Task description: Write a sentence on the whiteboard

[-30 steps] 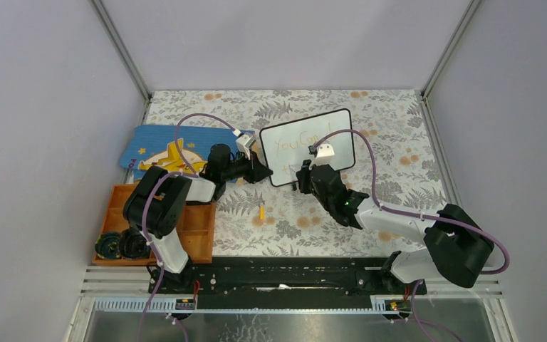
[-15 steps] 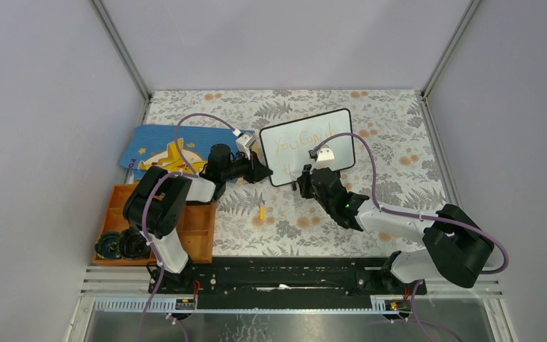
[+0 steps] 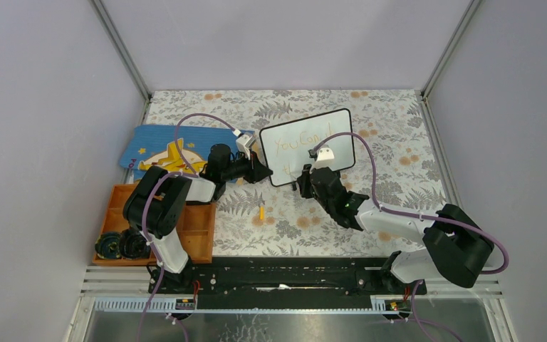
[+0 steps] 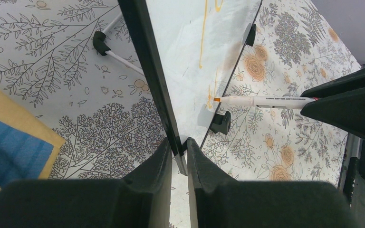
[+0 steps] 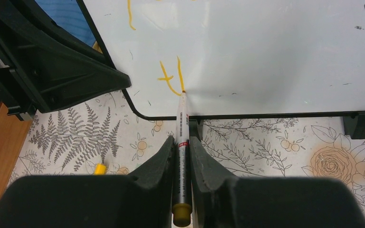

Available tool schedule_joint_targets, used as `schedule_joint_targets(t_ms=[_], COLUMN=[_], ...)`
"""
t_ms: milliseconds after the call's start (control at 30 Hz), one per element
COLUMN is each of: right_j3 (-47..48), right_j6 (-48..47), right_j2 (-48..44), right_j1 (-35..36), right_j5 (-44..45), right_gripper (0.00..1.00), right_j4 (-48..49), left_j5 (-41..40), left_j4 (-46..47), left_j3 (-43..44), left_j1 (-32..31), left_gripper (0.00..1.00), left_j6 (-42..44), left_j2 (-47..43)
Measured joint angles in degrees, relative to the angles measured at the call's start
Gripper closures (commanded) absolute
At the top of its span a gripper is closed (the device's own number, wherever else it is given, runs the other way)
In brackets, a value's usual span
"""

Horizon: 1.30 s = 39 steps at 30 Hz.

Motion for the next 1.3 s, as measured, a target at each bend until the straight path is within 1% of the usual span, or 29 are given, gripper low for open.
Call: schedule_joint_targets(t_ms=[600,1300], right_j3=[3.5,3.1], right_j6=[-1.3,-1.3], right_j2=[0.8,-0.3], right_j1=[-0.3,-1.8], right_j5=[0.5,0.5], right_gripper=[1.0,1.0], right_j4=[-1.3,-1.3], left_j5=[0.0,-0.1], left_j4=[-0.1,-0.1], left_j3=[0.0,0.0], left_j1=[0.0,-0.1], left_gripper=[0.8,0.8], left_j6=[0.0,0.0], left_j2=[0.0,0.0])
